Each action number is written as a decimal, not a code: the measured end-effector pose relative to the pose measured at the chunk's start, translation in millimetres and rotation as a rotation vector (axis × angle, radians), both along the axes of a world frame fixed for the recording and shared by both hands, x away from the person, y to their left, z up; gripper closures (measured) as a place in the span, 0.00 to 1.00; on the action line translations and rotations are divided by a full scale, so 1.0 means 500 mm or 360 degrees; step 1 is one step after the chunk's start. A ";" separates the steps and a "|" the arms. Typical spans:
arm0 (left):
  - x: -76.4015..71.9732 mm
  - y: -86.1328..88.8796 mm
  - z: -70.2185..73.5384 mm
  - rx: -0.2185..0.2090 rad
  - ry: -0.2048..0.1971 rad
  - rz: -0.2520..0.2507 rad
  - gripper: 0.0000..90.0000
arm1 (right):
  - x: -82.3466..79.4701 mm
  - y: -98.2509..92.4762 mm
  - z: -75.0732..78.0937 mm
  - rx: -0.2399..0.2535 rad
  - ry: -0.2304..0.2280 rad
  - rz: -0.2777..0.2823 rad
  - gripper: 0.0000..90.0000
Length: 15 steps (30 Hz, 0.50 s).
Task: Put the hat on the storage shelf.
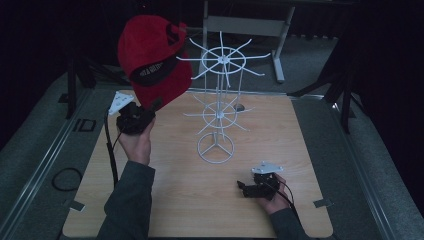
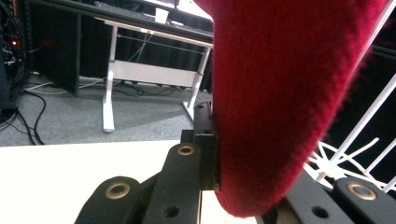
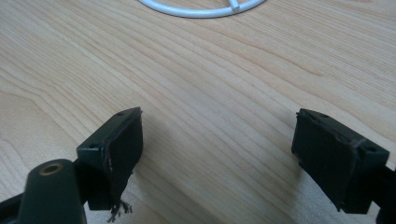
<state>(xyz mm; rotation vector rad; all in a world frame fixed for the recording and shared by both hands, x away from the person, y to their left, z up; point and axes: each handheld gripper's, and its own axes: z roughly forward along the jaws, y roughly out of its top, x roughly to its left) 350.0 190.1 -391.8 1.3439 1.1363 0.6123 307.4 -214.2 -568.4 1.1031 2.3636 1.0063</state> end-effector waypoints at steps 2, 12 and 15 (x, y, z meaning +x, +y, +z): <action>0.001 -0.002 0.002 -0.0008 0.0000 -0.0005 0.95 | 0.000 0.000 0.000 0.0000 0.0000 0.0000 0.18; 0.003 -0.010 0.015 -0.0054 -0.0026 -0.0028 0.95 | 0.000 0.000 0.000 0.0001 0.0000 -0.0001 0.18; 0.004 -0.012 0.019 -0.0059 -0.0031 -0.0036 0.95 | 0.000 0.000 0.000 0.0000 0.0000 -0.0001 0.18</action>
